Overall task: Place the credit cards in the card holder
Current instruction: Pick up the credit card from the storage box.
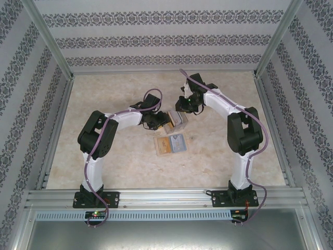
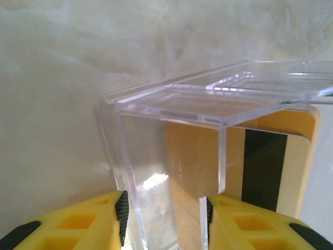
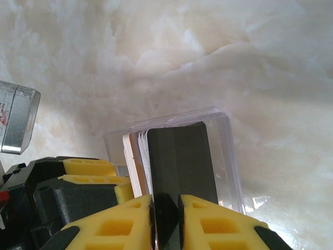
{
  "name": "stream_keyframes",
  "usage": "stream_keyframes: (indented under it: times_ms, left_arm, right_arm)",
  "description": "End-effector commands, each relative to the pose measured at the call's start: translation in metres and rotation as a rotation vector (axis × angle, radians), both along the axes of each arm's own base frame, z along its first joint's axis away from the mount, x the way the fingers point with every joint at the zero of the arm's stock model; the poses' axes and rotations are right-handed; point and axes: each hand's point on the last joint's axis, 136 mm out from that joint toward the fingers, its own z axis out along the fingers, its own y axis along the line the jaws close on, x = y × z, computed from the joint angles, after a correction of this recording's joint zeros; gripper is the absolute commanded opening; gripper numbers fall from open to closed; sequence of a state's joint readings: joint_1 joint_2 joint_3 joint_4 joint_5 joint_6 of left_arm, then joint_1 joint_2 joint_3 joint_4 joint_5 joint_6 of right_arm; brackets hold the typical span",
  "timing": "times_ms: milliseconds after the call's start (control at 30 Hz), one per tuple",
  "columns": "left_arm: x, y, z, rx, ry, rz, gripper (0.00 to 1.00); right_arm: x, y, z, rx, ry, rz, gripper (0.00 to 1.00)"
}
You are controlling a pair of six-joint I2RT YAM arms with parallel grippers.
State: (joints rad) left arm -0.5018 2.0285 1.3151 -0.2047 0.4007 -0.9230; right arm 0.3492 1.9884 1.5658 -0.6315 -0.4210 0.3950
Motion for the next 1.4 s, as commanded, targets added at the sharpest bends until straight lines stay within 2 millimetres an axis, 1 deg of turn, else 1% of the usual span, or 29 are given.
stream_keyframes:
  times_ms: [0,67,433,567,633,767,833,1000,1133,1233,1367]
  left_arm:
    - [-0.003,0.001,-0.008,-0.002,0.022,-0.017,0.43]
    - [-0.003,0.000,-0.008,-0.005,0.024,-0.016,0.43]
    - [-0.002,-0.001,-0.008,-0.009,0.026,-0.018,0.43]
    - [-0.003,-0.001,-0.008,-0.010,0.025,-0.019,0.43]
    - [-0.002,-0.001,-0.008,-0.011,0.026,-0.019,0.43]
    - [-0.002,-0.002,-0.008,-0.011,0.024,-0.018,0.43]
    - [-0.001,-0.002,-0.008,-0.013,0.024,-0.019,0.43]
    - [-0.002,-0.002,-0.008,-0.012,0.028,-0.024,0.43]
    - [-0.003,-0.002,-0.008,-0.012,0.029,-0.022,0.43]
    - [-0.002,-0.002,-0.007,-0.016,0.027,-0.021,0.43]
    - [-0.002,-0.001,-0.006,-0.012,0.023,-0.022,0.43]
  right_arm:
    - [-0.004,0.002,0.017,0.046,-0.016,-0.001,0.19]
    - [-0.004,0.002,0.018,0.054,-0.014,0.000,0.16]
    - [-0.006,0.000,0.022,0.087,-0.010,-0.007,0.16]
    - [-0.006,-0.001,0.023,0.102,-0.007,-0.013,0.19]
    - [-0.005,-0.002,0.023,0.115,-0.001,-0.018,0.17]
    - [-0.005,-0.003,0.023,0.120,-0.001,-0.024,0.17]
    - [-0.005,-0.004,0.023,0.120,-0.004,-0.025,0.13]
    - [-0.004,-0.005,0.024,0.127,-0.006,-0.031,0.14]
    - [-0.001,-0.017,0.027,0.091,-0.027,-0.051,0.14]
    - [0.004,-0.037,0.026,0.043,-0.044,-0.091,0.12]
    - [0.010,-0.059,0.030,0.008,-0.077,-0.135,0.08]
